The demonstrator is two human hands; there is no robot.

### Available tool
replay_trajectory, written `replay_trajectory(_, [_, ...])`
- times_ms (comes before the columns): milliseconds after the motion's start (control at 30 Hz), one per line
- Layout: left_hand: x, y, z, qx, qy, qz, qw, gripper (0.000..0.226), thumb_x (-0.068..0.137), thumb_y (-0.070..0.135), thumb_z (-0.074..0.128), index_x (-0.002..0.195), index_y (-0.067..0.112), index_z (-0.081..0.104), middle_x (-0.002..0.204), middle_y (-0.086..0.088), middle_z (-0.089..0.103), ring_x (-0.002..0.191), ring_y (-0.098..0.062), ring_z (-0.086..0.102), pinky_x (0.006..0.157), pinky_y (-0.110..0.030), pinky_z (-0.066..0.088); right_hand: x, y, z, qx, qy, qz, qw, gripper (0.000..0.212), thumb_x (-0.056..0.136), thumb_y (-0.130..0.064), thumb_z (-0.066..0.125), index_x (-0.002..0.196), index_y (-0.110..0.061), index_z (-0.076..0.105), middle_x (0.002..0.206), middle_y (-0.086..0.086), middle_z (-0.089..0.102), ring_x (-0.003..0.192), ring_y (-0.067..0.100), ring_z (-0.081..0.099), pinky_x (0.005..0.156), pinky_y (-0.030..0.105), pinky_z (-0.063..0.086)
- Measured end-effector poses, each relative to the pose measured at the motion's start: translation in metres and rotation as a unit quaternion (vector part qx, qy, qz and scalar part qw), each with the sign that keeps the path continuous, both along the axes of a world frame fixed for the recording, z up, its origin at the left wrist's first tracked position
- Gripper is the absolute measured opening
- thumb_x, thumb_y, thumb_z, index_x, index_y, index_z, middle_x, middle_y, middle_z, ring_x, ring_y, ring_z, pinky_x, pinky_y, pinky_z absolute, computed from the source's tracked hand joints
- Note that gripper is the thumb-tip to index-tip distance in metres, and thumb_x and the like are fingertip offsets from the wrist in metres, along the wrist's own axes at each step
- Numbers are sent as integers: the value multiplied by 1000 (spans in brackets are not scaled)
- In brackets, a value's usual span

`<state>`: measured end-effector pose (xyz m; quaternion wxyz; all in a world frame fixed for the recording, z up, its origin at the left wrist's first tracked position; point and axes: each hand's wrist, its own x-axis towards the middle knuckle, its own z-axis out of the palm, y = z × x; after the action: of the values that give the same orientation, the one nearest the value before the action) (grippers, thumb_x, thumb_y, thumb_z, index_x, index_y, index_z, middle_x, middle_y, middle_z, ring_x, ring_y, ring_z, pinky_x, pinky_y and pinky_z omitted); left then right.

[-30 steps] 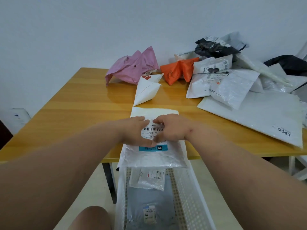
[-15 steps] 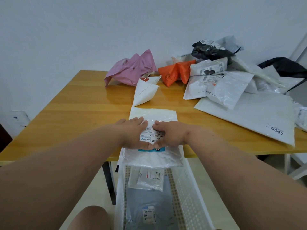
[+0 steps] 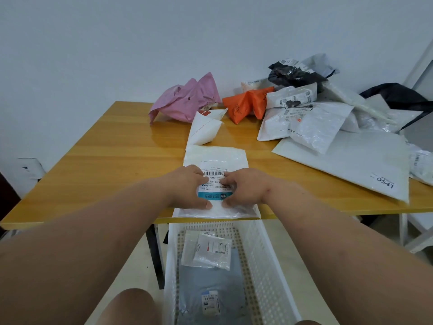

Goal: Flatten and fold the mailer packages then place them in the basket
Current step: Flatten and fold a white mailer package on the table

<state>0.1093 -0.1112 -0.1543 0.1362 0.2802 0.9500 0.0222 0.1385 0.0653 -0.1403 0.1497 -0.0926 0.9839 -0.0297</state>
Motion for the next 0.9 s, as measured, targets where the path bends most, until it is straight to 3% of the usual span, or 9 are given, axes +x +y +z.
replay_trajectory(233, [2, 4, 1, -17, 39, 2, 999, 75, 88, 59, 59, 150, 26, 35, 148, 4, 37, 132, -17, 38, 108, -30, 38, 2, -3, 0, 24, 4, 20, 1000, 62, 91, -47, 62, 147, -25, 43, 153, -3, 38, 135, 20, 41, 109, 33, 36])
replay_trajectory(500, [18, 4, -3, 34, 69, -20, 997, 58, 96, 43, 54, 148, 22, 39, 148, 2, 37, 132, -16, 36, 112, -30, 32, 13, -6, -6, -39, 96, 0, 995, 39, 88, -36, 66, 125, -22, 65, 119, 0, 59, 101, 16, 57, 87, 30, 50])
replay_trajectory(600, [18, 3, -4, 18, 40, -32, 999, 65, 96, 49, 51, 151, 21, 34, 153, 2, 31, 137, -16, 31, 114, -31, 28, 19, -2, -7, -42, 53, 4, 998, 49, 90, -43, 60, 135, -23, 57, 135, -1, 56, 115, 18, 54, 96, 32, 46])
replay_trajectory(700, [15, 3, -2, 17, 3, -31, 999, 70, 94, 49, 55, 153, 22, 31, 155, 4, 27, 139, -17, 27, 114, -31, 27, 22, 0, -5, -22, 8, 14, 1000, 64, 93, -45, 57, 150, -26, 36, 159, -5, 29, 136, 18, 40, 108, 31, 36])
replay_trajectory(900, [13, 3, 1, 20, -23, -23, 999, 73, 92, 43, 62, 153, 22, 30, 156, 4, 26, 141, -16, 24, 115, -30, 23, 24, 0, -4, -18, -17, 19, 1000, 71, 95, -43, 57, 155, -24, 24, 164, -5, 14, 146, 17, 25, 115, 29, 23])
